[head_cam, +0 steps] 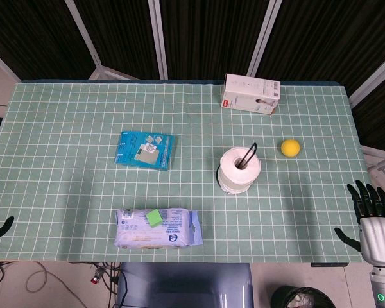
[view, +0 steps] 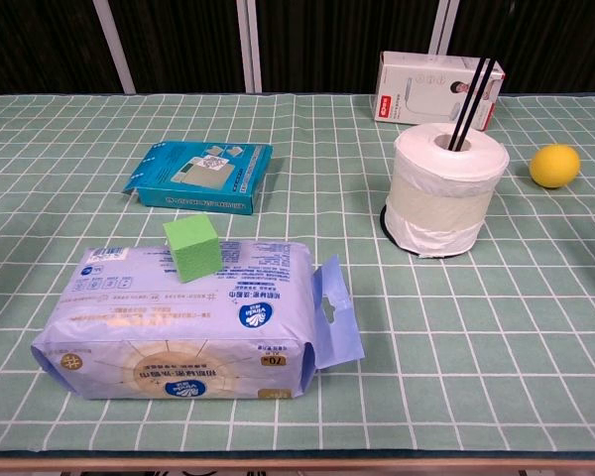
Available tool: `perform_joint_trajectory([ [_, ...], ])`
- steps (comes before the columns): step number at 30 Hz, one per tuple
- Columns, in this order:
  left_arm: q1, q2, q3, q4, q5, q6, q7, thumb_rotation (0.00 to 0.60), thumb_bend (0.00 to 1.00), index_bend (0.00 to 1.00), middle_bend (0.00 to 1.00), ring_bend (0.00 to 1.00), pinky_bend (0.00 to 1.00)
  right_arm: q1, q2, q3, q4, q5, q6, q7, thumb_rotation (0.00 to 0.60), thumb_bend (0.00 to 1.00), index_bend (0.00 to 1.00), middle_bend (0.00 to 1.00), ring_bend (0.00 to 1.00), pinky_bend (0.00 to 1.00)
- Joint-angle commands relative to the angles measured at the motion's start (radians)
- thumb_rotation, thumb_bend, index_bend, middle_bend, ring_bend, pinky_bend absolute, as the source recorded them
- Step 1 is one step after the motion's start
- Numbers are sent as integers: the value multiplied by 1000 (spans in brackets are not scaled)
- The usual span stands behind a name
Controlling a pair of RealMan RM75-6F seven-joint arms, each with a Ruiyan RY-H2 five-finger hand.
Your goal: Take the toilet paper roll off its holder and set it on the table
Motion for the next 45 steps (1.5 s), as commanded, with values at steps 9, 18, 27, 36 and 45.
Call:
perform_joint_trajectory([
  [9,1,0,3,-4,7,5,7,600,222,41,0,0,0,-1,1,-3,2,-5,1,2,600,0,0,0,0,0],
  [18,-1,1,0,-1,1,1,-2,600,222,41,0,0,0,-2,2,-3,-13,12,-13,8,600,0,0,0,0,0],
  [27,21,13,-2,-12,7,45,-17,600,223,41,0,0,0,3,1,-12,-32,30,-51,54,600,0,0,0,0,0],
  [36,22,16,-2,-15,1,40,-14,600,223,41,0,0,0,79,73,38,-192,150,-247,404,600,0,0,0,0,0],
  [45,23,15,-2,-17,-2,39,-11,600,223,41,0,0,0,222,59,170,-225,353,-518,768,600,0,0,0,0,0],
])
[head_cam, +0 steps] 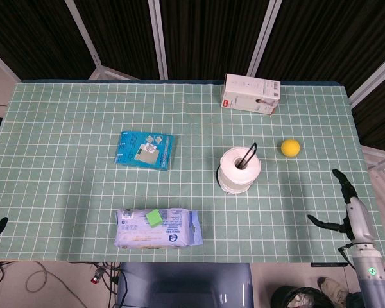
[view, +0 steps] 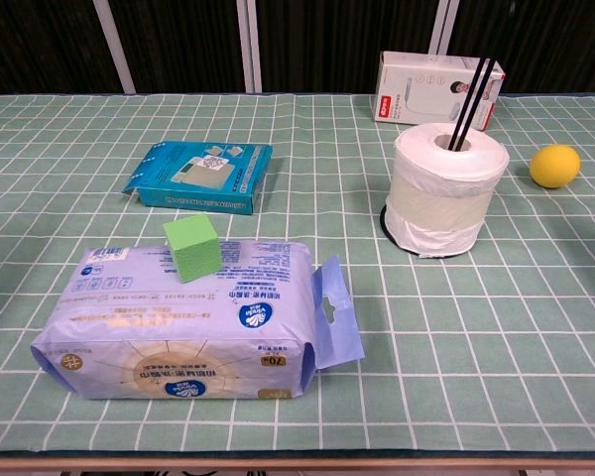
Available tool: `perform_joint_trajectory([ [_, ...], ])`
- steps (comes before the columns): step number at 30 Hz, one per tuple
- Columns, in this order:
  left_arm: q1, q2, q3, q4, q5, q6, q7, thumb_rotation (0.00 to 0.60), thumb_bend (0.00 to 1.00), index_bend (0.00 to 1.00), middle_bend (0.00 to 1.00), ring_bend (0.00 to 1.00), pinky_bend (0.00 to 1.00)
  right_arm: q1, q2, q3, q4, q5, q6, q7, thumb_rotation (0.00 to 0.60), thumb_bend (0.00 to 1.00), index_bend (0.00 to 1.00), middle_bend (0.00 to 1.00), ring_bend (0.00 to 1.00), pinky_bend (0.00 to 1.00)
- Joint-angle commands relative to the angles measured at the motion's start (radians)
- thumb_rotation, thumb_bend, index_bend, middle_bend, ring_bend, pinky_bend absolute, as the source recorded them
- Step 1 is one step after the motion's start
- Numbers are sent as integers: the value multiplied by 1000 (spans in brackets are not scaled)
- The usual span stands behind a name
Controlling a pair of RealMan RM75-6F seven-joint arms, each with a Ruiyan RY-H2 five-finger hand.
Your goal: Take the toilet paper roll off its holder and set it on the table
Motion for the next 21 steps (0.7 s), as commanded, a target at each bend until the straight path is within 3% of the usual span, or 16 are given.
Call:
perform_joint_trajectory([
  [1,0,-1,0,0,-1,-1,1,600,223,41,0,0,0,108,-24,79,-8,132,-171,115,600,0,0,0,0,0],
  [11,-8,-8,0,1,-7,-18,20,600,223,41,0,0,0,207,-231,112,105,269,-242,-3,600,0,0,0,0,0],
  [21,-11,-12,-4,1,-17,-24,31,600,222,41,0,0,0,264,-389,121,234,265,-251,-47,600,0,0,0,0,0],
])
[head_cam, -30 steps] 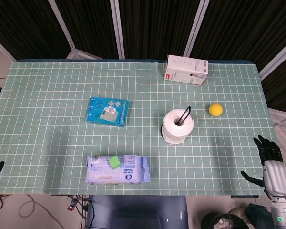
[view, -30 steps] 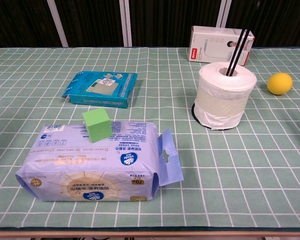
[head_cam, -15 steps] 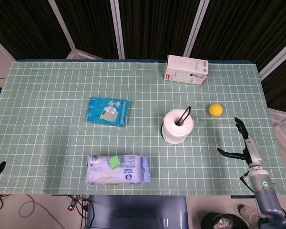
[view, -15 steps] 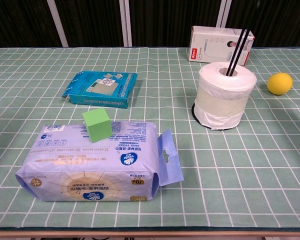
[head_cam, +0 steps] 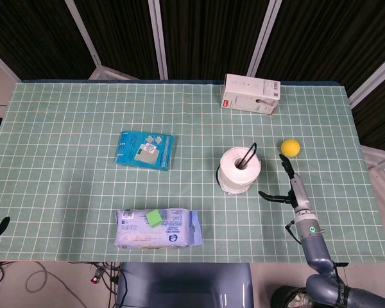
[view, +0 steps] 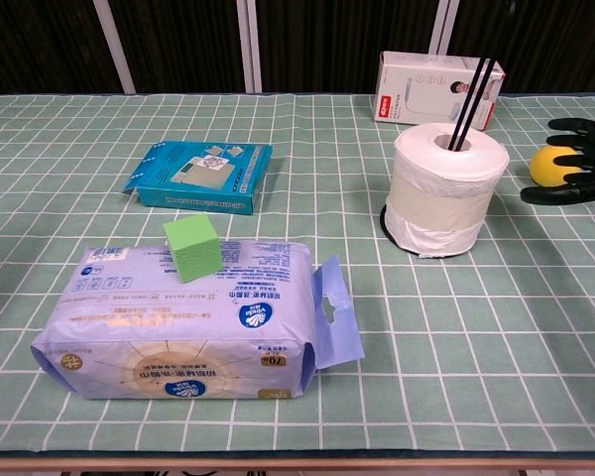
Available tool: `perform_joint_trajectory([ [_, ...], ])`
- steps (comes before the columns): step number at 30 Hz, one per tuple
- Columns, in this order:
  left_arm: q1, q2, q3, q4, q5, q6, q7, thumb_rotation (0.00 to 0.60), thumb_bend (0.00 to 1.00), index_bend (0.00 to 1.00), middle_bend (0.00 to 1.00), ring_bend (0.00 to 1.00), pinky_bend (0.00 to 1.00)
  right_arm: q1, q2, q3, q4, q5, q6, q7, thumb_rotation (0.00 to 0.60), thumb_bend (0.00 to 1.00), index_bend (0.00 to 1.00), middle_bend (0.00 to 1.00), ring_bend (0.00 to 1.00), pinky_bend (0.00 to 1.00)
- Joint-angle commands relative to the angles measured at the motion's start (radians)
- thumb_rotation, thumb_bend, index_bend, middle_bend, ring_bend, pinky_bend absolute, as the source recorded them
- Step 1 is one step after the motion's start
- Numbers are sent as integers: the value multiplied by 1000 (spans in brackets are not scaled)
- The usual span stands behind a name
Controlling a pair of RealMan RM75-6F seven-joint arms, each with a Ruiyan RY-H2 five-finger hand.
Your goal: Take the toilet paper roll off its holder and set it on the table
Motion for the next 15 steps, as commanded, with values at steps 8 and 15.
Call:
perform_joint_trajectory([
  [8,-1,-1,-4,2,-8,-4,1,600,222,41,0,0,0,51,-112,13,101,12,-37,-32,600,0,0,0,0,0],
  [15,-5,-1,-7,5,-18,-12,1,600,222,41,0,0,0,87,-170,44,149,59,-76,-54,600,0,0,0,0,0],
])
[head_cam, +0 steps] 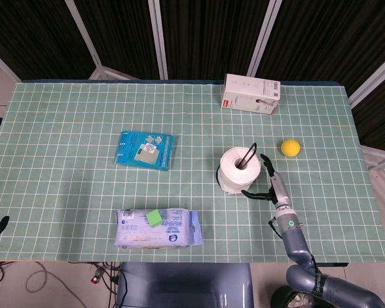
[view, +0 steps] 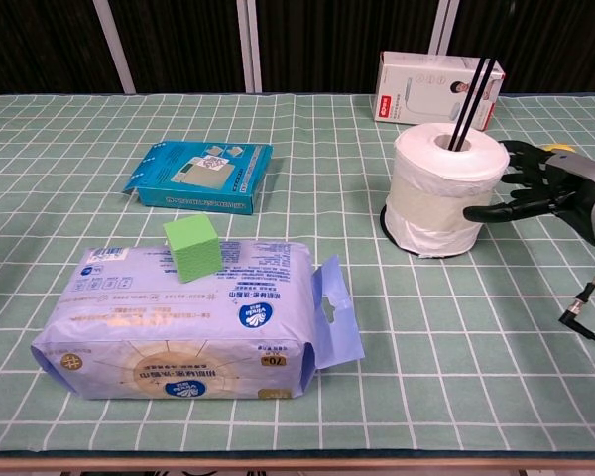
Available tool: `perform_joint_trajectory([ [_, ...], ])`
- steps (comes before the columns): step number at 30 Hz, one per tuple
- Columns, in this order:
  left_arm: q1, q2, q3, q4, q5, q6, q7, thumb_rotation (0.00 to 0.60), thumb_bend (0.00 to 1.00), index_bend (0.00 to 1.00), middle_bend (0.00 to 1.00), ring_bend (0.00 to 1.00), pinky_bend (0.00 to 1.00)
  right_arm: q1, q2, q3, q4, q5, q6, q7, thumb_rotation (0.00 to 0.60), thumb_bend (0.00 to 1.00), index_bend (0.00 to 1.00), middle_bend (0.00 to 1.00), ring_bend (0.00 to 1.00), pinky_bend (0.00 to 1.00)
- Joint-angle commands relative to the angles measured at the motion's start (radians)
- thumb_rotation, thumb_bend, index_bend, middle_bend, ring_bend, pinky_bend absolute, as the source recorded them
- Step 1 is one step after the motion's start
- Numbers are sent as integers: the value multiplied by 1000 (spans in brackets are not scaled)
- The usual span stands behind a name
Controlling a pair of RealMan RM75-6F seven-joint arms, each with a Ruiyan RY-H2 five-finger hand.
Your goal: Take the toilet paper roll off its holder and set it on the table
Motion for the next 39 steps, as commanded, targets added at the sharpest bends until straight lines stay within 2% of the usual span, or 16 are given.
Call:
perform_joint_trajectory([
  [1,0,1,-2,1,-4,-1,-2,600,222,41,0,0,0,19,-24,18,18,29,-22,-14,600,0,0,0,0,0],
  [30,-2,7,-4,-1,-19,-13,-16,600,222,41,0,0,0,121,-143,114,102,182,-113,-98,600,0,2,0,0,0],
  [33,-1,8,-6,-1,-22,-12,-18,600,222,41,0,0,0,127,-157,127,118,195,-91,-114,600,0,71,57,40,1],
  [36,-1,9,-5,-1,-21,-11,-19,600,223,41,0,0,0,124,-170,136,121,193,-57,-118,600,0,170,168,139,22],
  [39,-1,9,-5,-1,-20,-11,-19,600,223,41,0,0,0,122,-178,142,121,197,-30,-133,600,0,223,206,177,36],
])
